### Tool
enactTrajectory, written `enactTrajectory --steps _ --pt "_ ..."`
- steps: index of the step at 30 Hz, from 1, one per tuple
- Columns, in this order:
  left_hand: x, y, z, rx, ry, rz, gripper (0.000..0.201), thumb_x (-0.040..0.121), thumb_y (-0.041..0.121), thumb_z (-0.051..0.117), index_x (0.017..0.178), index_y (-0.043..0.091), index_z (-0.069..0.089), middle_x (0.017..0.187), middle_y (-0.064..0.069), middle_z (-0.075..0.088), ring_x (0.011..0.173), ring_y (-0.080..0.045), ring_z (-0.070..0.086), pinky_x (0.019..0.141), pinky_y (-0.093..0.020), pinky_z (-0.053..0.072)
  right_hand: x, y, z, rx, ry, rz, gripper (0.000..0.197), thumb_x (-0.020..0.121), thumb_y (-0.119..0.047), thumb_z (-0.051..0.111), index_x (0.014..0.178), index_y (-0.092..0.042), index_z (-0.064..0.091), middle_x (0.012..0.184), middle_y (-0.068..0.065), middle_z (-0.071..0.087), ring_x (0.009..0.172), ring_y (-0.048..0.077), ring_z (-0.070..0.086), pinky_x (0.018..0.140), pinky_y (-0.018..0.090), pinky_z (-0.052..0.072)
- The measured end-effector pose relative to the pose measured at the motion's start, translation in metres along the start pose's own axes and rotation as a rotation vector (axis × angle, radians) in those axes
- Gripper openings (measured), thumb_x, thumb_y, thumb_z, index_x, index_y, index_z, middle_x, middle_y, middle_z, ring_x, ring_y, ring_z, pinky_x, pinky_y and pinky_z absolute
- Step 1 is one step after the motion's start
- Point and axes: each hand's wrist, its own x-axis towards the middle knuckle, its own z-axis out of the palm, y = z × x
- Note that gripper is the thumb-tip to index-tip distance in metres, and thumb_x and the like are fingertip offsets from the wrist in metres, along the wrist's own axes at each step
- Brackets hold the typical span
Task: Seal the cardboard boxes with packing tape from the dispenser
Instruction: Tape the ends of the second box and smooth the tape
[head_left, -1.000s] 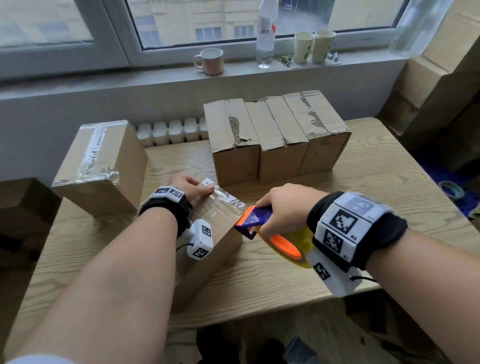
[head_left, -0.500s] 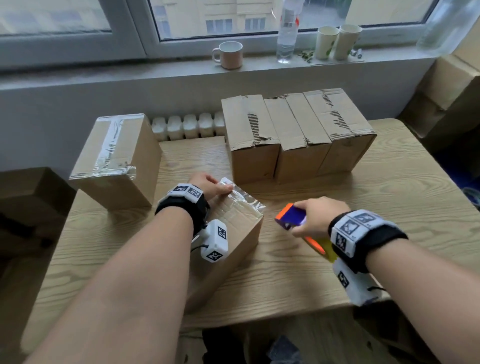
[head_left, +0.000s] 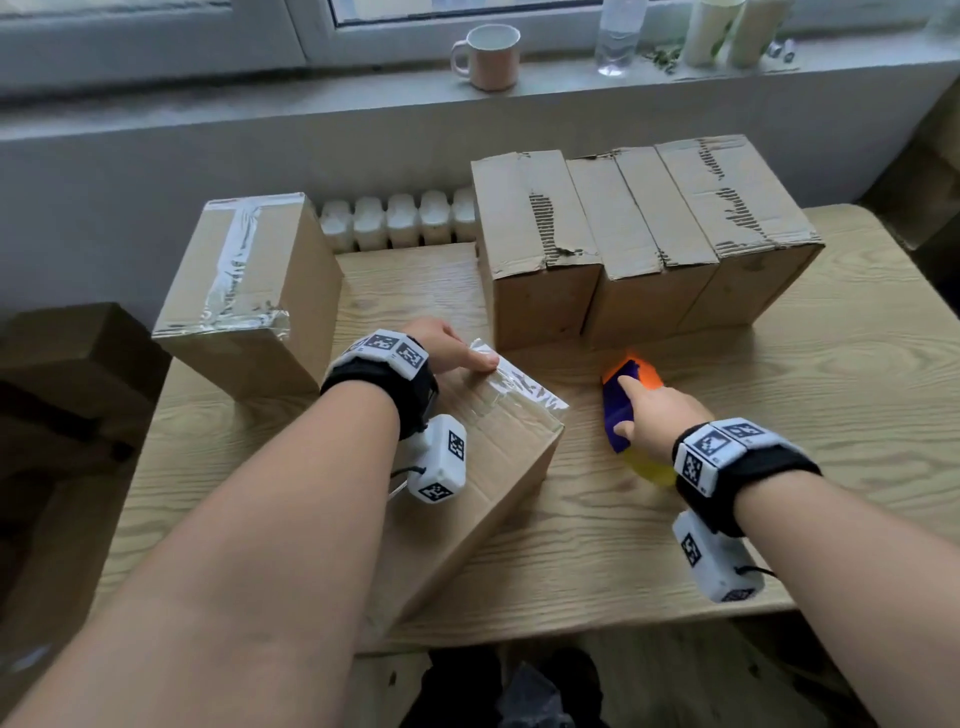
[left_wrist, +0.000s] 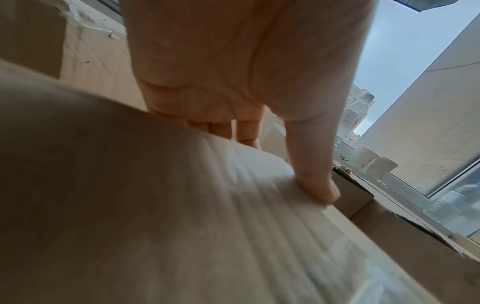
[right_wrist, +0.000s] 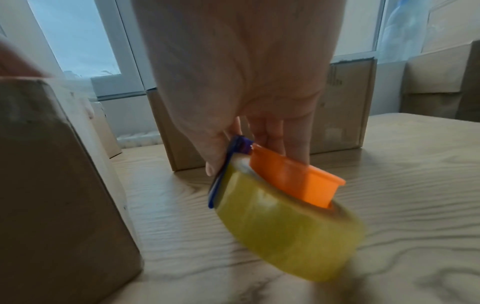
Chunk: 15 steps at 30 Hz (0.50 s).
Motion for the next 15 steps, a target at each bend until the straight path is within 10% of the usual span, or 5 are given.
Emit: enactTrajectory --steps 10,15 --pt "0.0 -0.003 0.003 -0.048 -0.022 0.014 0.036 0.07 0.045 0.08 0.089 0.02 0.062 0.081 0.006 0.057 0.069 -0.009 0.049 0.055 -0.025 0.034 0.006 -0.02 0.022 0.046 -0.044 -0.068 0.062 0.085 -0.02 0.065 0.139 -0.011 0.036 0.12 0.016 0.062 0.107 0.033 0.06 0.089 0.039 0.05" --pt "-0.001 -0.006 0.004 -0.104 0.031 -0.008 0.034 0.076 0.04 0.077 0.091 0.016 0.058 0.08 0.003 0.053 0.068 -0.011 0.048 0.056 -0.026 0.035 -0.002 -0.017 0.005 0.126 0.044 -0.097 0.062 0.089 -0.02 0.055 0.147 -0.031 0.035 0.121 0.005 0.062 0.114 0.027 0.056 0.084 0.029 0.045"
